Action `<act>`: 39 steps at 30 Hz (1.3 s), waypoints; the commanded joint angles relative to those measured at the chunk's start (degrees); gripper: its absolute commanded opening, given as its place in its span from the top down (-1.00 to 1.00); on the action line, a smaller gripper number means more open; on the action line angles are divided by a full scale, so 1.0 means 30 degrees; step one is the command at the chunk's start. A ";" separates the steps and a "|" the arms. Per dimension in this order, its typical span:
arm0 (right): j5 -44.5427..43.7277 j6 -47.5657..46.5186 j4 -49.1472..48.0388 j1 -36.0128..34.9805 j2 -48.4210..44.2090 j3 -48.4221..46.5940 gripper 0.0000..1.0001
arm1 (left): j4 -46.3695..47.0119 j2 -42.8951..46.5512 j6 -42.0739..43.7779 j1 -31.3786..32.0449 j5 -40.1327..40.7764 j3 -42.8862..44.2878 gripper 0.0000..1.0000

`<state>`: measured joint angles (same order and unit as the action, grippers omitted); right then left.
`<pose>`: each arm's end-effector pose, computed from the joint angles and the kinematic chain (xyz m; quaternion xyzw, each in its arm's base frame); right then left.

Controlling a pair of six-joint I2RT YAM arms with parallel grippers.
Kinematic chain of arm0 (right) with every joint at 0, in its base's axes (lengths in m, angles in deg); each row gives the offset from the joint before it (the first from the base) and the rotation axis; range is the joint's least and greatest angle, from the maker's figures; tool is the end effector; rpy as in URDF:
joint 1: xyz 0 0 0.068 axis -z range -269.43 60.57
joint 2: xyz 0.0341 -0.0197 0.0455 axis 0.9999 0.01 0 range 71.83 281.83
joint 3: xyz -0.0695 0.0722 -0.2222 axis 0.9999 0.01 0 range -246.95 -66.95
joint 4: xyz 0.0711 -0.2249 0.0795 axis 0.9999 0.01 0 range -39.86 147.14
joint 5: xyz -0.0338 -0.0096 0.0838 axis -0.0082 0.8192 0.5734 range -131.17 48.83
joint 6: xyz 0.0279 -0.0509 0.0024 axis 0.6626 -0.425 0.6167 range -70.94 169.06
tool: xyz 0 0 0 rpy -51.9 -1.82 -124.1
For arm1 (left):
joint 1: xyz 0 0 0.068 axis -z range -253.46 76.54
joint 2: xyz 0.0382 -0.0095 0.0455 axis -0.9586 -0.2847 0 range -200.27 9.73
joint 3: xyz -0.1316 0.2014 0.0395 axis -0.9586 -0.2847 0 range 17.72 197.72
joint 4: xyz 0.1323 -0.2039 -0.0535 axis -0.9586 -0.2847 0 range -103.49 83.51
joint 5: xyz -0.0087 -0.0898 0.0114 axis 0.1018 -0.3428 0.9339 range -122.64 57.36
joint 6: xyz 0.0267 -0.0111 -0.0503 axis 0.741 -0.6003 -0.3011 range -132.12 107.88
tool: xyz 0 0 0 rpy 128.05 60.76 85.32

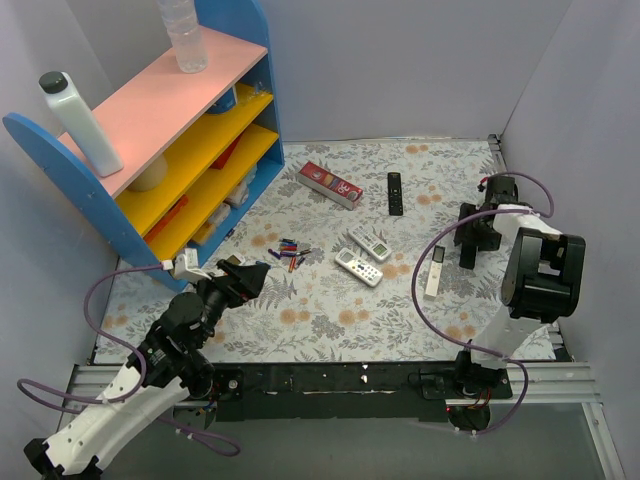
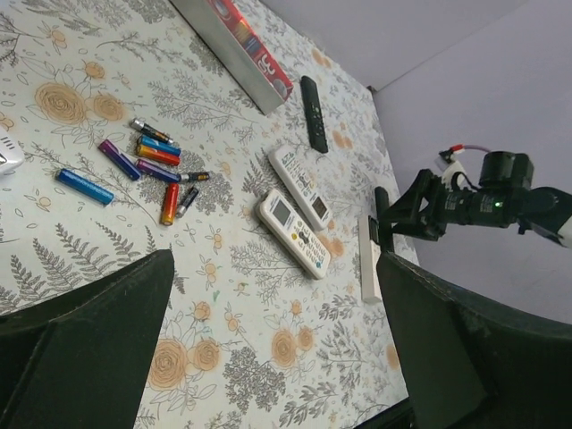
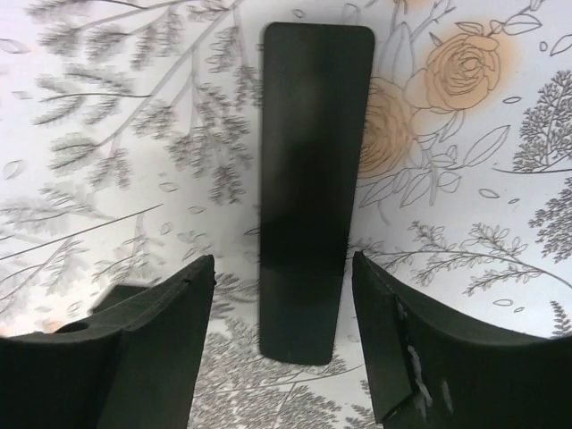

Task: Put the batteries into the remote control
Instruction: Place the remote control at the center of the board, then pick up the remote control from the center of the board.

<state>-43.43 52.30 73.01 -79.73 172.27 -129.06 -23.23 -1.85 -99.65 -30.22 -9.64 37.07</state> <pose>0.3317 -0.0583 0.1457 0.1139 0.9617 -0.0331 0.2471 0.1008 -0.0725 0.2338 -0.4008 0.6411 -0.5157 0.4030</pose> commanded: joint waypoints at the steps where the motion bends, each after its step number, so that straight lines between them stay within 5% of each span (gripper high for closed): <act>1: 0.2435 0.0850 -0.0385 0.0021 -0.3091 0.0689 -0.42 | -0.0048 -0.1208 0.0786 0.0058 -0.1046 0.0960 -0.96; 7: 0.7165 0.2139 -0.3316 -0.0096 -0.7309 0.4642 -0.64 | 0.0391 -0.2761 0.0992 0.0058 -0.2071 0.1545 -0.96; 12: 0.6997 0.2639 -0.2647 -0.0681 -0.8959 0.6316 -0.73 | 0.1004 -0.3846 0.0583 0.0058 -0.3272 0.1547 -0.96; 18: 0.3368 0.2726 -0.0947 -0.2876 -0.8785 0.6493 -0.74 | 0.2205 -0.4901 -0.0355 0.0058 -0.4883 0.1078 -0.96; 29: -0.1151 0.3752 -0.1500 -0.5076 -0.6910 0.7606 -0.32 | 0.3379 -0.5604 -0.1966 0.0058 -0.6612 0.0171 -0.96; 37: 0.0076 0.3402 -0.1882 -0.5428 -0.8488 0.8308 0.59 | 0.6832 -0.6804 -0.2143 0.0058 -0.8515 -0.0853 -0.96; 39: 0.0605 0.3313 -0.1999 -0.5574 -0.9364 0.8426 0.65 | 0.8296 -0.7127 -0.2085 0.0058 -0.8838 -0.1089 -0.96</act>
<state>-44.35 62.53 68.24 -95.62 149.17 -104.47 -7.29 -21.84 -106.03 -30.22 -31.95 35.28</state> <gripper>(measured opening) 0.400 0.981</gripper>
